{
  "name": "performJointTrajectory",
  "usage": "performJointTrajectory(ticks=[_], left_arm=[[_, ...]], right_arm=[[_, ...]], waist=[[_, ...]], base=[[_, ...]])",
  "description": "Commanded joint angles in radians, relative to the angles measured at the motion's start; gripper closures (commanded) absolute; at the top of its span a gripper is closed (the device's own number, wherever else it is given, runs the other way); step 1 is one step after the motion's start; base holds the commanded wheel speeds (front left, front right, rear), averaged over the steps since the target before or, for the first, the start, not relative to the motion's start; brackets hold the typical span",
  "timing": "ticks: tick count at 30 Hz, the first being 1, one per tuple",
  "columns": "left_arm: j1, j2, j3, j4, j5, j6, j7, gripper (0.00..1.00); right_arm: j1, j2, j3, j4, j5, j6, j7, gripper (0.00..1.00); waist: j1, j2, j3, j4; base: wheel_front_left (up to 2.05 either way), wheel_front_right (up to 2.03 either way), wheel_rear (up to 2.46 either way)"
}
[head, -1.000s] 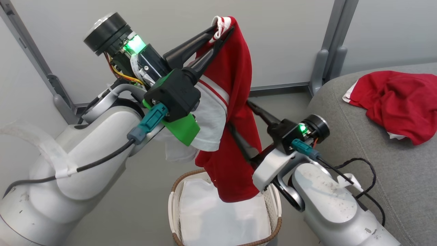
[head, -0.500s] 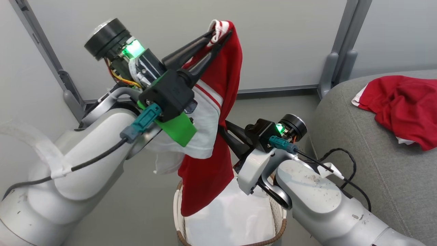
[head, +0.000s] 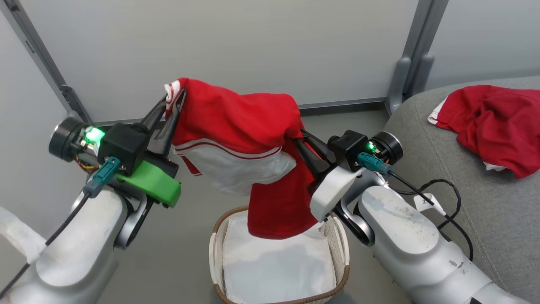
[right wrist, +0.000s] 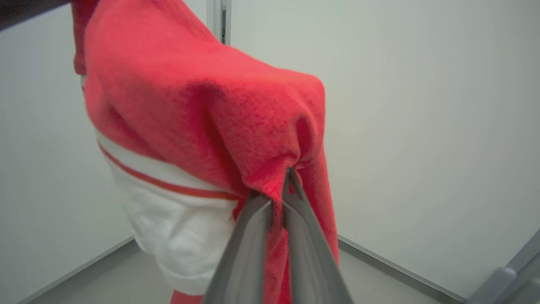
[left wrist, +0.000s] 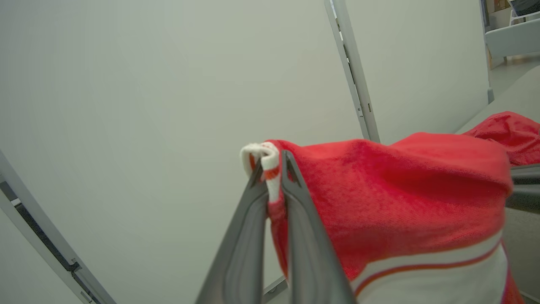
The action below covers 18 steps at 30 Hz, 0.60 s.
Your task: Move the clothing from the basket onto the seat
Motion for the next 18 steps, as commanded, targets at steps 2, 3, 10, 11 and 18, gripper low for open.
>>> performJointTrajectory(ticks=[2,3,10,11,18], left_arm=[[0.062,-0.014,0.018,0.011,-0.040,0.018,-0.020,0.54],[0.094,-0.029,0.031,0.014,-0.066,0.027,-0.028,0.00],[0.220,-0.075,0.049,0.022,-0.108,0.052,-0.054,0.00],[0.236,-0.083,0.048,0.026,-0.110,0.050,-0.055,0.00],[0.325,-0.135,0.052,0.049,-0.124,0.035,-0.060,0.00]], right_arm=[[0.022,-0.003,-0.030,-0.014,-0.017,-0.001,0.000,1.00],[0.025,-0.003,-0.043,-0.018,-0.024,-0.001,0.000,1.00],[0.046,-0.003,-0.127,-0.039,-0.069,-0.001,0.000,1.00],[0.051,-0.003,-0.138,-0.040,-0.076,-0.001,0.000,1.00],[0.071,-0.003,-0.216,-0.039,-0.124,-0.001,0.000,1.00]], waist=[[0.0000,0.0000,0.004,-0.007],[0.0000,0.0000,0.005,-0.009],[0.0000,0.0000,0.012,-0.020],[0.0000,0.0000,0.013,-0.023],[0.0000,0.0000,0.021,-0.038]], base=[[0.00,0.00,0.00],[0.00,0.00,0.00],[0.00,0.00,0.00],[0.00,0.00,0.00],[0.00,0.00,0.00]])
